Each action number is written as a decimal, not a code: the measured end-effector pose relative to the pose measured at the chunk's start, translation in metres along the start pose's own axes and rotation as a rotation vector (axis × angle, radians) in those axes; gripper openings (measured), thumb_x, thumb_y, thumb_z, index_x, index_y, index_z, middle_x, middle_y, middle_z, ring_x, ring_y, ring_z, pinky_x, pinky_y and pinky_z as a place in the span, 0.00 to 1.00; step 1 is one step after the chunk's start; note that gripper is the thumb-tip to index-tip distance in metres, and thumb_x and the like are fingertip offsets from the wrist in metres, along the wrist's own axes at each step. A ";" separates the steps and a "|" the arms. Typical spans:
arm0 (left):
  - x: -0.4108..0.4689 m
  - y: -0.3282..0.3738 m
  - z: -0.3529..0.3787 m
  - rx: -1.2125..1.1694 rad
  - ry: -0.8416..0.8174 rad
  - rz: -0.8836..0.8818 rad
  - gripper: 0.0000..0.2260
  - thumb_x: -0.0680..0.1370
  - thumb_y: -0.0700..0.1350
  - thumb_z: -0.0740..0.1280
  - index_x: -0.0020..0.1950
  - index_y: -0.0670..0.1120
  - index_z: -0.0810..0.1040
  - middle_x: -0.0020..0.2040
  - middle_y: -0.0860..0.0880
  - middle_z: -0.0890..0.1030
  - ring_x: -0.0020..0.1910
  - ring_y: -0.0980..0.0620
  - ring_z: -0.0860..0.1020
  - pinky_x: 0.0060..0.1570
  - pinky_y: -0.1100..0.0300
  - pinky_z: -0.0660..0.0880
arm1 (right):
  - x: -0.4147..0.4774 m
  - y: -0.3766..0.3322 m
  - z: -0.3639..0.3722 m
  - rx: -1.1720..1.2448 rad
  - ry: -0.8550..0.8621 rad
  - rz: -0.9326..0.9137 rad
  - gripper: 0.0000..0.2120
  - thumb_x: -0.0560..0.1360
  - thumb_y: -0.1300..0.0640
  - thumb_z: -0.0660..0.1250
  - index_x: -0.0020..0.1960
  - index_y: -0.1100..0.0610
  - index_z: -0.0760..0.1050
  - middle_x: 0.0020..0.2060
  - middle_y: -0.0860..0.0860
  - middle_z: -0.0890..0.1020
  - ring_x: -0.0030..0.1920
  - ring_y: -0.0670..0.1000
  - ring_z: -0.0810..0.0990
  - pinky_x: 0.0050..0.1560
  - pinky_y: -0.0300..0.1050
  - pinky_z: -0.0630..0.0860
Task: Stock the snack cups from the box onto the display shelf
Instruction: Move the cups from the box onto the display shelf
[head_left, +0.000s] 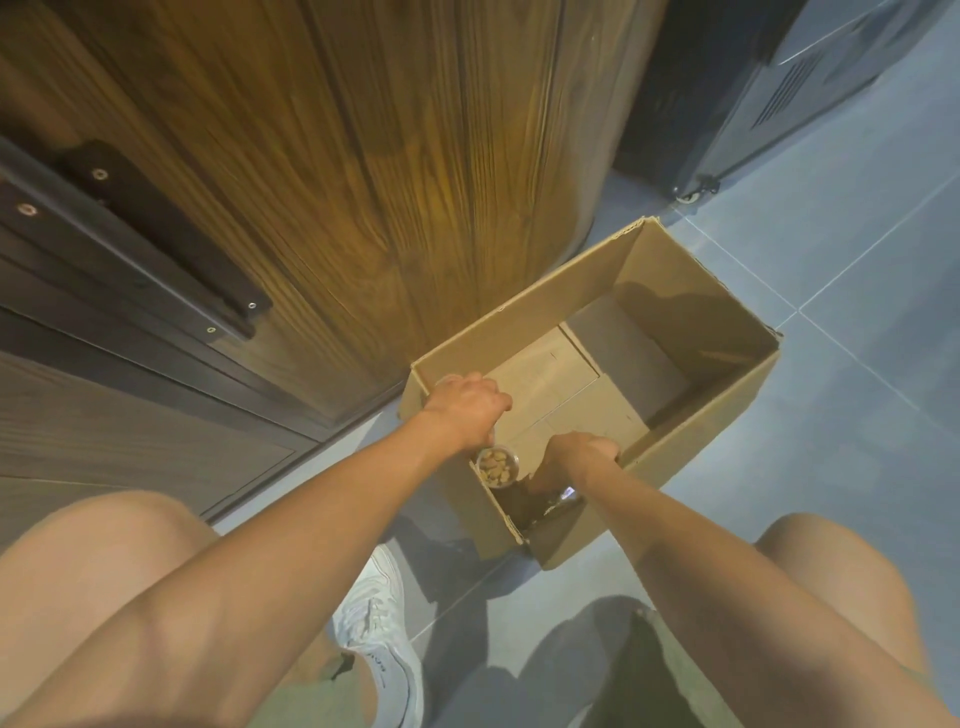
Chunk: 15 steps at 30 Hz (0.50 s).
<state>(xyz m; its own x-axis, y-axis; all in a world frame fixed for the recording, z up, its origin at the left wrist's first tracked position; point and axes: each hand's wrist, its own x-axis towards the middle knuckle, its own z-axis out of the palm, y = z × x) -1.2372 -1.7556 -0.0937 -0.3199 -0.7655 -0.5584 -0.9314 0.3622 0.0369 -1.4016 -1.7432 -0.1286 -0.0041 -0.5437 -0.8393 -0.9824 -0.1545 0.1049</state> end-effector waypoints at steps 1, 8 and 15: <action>0.002 0.004 0.003 0.028 -0.025 0.013 0.25 0.79 0.52 0.71 0.76 0.52 0.71 0.70 0.47 0.75 0.69 0.45 0.71 0.66 0.46 0.72 | 0.000 0.008 -0.006 0.012 0.030 -0.010 0.16 0.68 0.44 0.69 0.50 0.53 0.78 0.47 0.50 0.81 0.49 0.55 0.80 0.58 0.53 0.77; 0.016 0.042 0.027 0.357 -0.166 0.161 0.22 0.78 0.53 0.72 0.71 0.53 0.74 0.65 0.49 0.78 0.65 0.46 0.70 0.52 0.51 0.65 | -0.007 0.060 -0.033 0.121 0.292 -0.087 0.22 0.76 0.40 0.67 0.63 0.51 0.69 0.52 0.52 0.71 0.46 0.54 0.76 0.46 0.52 0.77; 0.033 0.054 0.038 0.468 -0.263 0.137 0.20 0.79 0.53 0.70 0.70 0.52 0.76 0.66 0.50 0.79 0.68 0.46 0.68 0.58 0.50 0.64 | -0.020 0.084 -0.040 0.180 0.332 -0.055 0.24 0.71 0.39 0.66 0.63 0.48 0.69 0.48 0.48 0.76 0.46 0.53 0.79 0.43 0.48 0.76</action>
<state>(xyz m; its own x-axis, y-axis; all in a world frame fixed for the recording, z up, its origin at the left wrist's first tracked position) -1.2920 -1.7411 -0.1422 -0.3225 -0.5582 -0.7645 -0.6887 0.6924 -0.2151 -1.4769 -1.7783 -0.0815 0.0816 -0.7805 -0.6198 -0.9966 -0.0600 -0.0557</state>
